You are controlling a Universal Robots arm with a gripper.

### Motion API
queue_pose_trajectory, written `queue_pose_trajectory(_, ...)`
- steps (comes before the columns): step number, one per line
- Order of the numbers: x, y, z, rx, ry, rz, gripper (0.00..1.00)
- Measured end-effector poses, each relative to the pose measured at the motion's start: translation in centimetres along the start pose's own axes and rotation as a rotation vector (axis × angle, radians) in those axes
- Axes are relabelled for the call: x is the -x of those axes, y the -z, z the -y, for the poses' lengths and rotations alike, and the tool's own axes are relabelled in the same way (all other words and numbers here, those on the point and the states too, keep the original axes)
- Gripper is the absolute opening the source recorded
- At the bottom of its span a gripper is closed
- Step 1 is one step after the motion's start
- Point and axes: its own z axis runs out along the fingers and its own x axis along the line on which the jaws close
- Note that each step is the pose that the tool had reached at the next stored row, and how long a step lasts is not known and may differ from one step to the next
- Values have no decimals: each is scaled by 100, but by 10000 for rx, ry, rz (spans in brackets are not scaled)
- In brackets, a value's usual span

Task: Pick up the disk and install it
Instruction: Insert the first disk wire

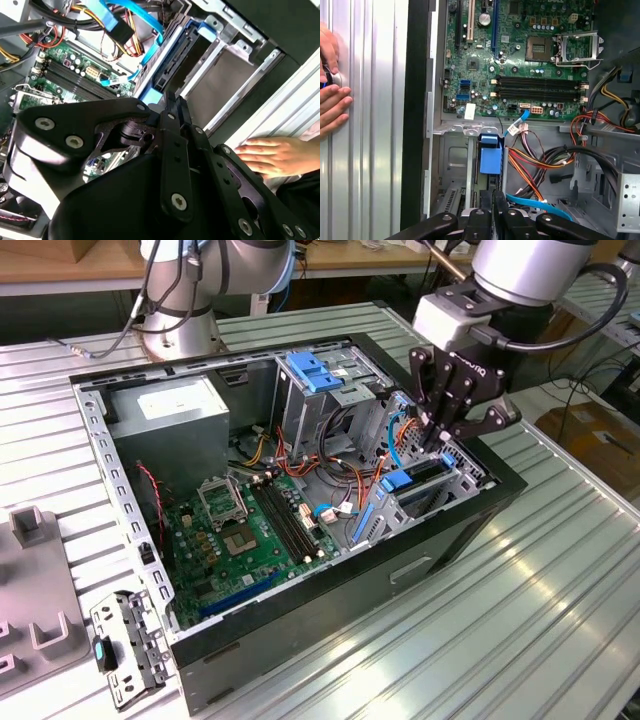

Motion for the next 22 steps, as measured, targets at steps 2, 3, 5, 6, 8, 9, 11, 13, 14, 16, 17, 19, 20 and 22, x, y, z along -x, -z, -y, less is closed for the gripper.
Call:
queue_pose_trajectory(2,5,-1,29,0,8,-1,18)
queue_pose_trajectory(3,6,-1,43,0,13,-3,18)
queue_pose_trajectory(5,7,-1,64,0,20,-4,18)
queue_pose_trajectory(6,7,-1,64,-1,19,-3,18)
queue_pose_trajectory(8,7,-2,73,0,20,-4,18)
queue_pose_trajectory(9,6,-2,81,0,20,-4,18)
queue_pose_trajectory(11,6,-2,82,0,20,-4,18)
queue_pose_trajectory(13,6,-2,83,0,20,-3,18)
queue_pose_trajectory(14,6,-2,83,0,20,-3,18)
queue_pose_trajectory(16,6,-2,83,0,20,-3,18)
queue_pose_trajectory(17,6,-2,84,0,20,-3,18)
queue_pose_trajectory(19,6,-1,85,-1,28,-4,18)
queue_pose_trajectory(20,5,2,85,0,44,-4,18)
queue_pose_trajectory(22,6,4,85,-3,123,1,18)
